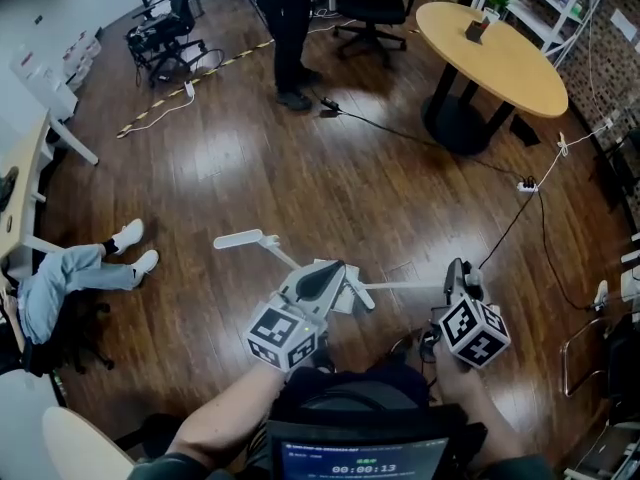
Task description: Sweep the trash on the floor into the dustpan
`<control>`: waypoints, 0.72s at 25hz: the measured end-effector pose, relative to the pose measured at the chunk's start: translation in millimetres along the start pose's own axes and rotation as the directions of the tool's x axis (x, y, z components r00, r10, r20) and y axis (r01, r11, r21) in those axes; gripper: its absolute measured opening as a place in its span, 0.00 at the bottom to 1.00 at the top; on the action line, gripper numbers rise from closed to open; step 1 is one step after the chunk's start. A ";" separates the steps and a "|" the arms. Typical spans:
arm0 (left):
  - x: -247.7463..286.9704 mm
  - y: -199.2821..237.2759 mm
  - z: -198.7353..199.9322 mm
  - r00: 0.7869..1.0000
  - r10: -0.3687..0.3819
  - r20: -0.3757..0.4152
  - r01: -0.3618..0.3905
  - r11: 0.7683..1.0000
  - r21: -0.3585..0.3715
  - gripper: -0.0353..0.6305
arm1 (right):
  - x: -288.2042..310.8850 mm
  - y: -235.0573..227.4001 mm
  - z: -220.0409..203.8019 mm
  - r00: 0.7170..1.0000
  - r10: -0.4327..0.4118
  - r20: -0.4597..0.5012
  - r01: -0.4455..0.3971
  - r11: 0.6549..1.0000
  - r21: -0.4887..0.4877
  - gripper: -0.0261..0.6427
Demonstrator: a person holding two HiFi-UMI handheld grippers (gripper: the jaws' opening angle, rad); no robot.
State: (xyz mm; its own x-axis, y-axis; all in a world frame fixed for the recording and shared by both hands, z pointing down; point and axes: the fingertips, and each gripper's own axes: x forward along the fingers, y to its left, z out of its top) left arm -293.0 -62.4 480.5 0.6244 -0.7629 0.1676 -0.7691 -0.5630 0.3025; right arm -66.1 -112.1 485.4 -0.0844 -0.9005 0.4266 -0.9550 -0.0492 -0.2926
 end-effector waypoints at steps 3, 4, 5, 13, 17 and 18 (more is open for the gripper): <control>16.9 -20.2 5.4 1.000 -0.010 0.008 0.010 1.000 0.008 0.08 | -11.0 -11.9 26.9 0.998 0.042 0.040 -0.040 0.998 -0.047 0.16; 22.2 -26.7 9.0 1.000 -0.011 0.013 0.011 1.000 0.012 0.08 | -14.7 -14.0 35.0 0.997 0.066 0.050 -0.063 0.996 -0.069 0.16; 27.0 -32.4 14.1 1.000 -0.008 0.020 0.007 1.000 0.014 0.08 | -18.6 -15.2 42.7 0.994 0.094 0.057 -0.088 0.992 -0.093 0.16; 66.1 -91.1 70.4 0.997 0.011 0.083 -0.017 0.997 0.072 0.08 | -57.9 -41.8 115.7 0.958 0.264 0.108 -0.232 0.941 -0.246 0.16; 80.9 -120.3 96.0 0.993 0.020 0.116 -0.031 0.995 0.097 0.08 | -79.0 -56.0 148.1 0.927 0.347 0.141 -0.291 0.905 -0.310 0.16; 84.7 -126.3 101.5 0.992 0.032 0.123 -0.045 0.994 0.100 0.08 | -83.8 -59.5 155.0 0.918 0.368 0.145 -0.307 0.894 -0.325 0.16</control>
State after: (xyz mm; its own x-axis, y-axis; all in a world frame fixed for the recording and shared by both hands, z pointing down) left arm -156.8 -88.1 361.3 0.5776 -0.8140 0.0607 -0.8062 -0.5572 0.1990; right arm 41.9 -100.6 334.3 -0.3878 -0.9078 0.1595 -0.9207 0.3731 -0.1149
